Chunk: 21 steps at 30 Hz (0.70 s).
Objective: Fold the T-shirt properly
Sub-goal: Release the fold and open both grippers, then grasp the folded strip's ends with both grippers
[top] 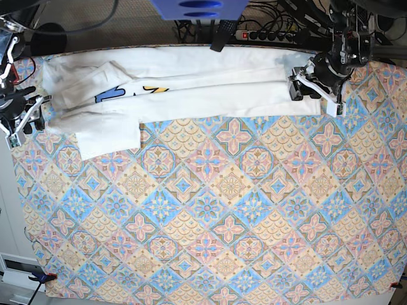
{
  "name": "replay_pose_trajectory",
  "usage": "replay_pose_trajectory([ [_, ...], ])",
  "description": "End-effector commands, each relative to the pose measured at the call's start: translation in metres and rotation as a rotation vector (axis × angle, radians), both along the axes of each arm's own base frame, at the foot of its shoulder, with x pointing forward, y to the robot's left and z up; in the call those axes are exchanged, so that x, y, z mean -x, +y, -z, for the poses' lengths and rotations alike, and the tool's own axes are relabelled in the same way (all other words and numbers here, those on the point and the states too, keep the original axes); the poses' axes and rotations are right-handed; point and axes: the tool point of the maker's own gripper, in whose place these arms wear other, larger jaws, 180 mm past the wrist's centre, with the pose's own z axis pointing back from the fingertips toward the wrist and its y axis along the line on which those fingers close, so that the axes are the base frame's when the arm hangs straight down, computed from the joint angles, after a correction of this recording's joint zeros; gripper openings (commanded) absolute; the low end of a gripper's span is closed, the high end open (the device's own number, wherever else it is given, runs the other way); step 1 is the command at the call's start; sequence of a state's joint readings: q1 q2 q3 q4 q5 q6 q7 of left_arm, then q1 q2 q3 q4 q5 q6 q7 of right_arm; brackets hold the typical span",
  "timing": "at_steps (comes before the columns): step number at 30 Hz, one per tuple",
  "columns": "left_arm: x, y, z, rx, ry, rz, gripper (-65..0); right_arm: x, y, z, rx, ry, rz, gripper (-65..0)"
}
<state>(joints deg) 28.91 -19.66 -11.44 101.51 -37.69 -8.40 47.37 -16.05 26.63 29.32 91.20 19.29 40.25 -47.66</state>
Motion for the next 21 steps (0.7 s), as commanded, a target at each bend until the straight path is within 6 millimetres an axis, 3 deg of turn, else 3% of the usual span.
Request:
replay_pose_trajectory([
  [1,-0.008,0.003,-0.011,-0.007,-0.040,-0.001,-28.9,-0.006,-0.008,-0.013,0.027,-0.031,-0.002,-43.1],
  [12,-0.011,0.017,-0.020,-0.023,-0.066,-0.048,-28.9,-0.008,-0.003,-0.012,0.021,-0.029,-0.012,-43.1],
  [14,-0.013,0.020,-0.021,-0.024,-0.072,-0.057,-28.9,-0.022,0.012,-0.010,-0.003,-0.043,-0.043,-43.1],
  [18,-0.016,0.016,-0.024,0.015,-0.085,-0.068,-28.4,-0.071,0.052,-0.011,-0.036,-0.074,-0.150,-40.0],
  [21,-0.018,0.013,-0.027,0.048,-0.094,-0.074,-28.3,-0.085,0.060,0.010,-0.016,-0.008,-0.187,-38.0],
])
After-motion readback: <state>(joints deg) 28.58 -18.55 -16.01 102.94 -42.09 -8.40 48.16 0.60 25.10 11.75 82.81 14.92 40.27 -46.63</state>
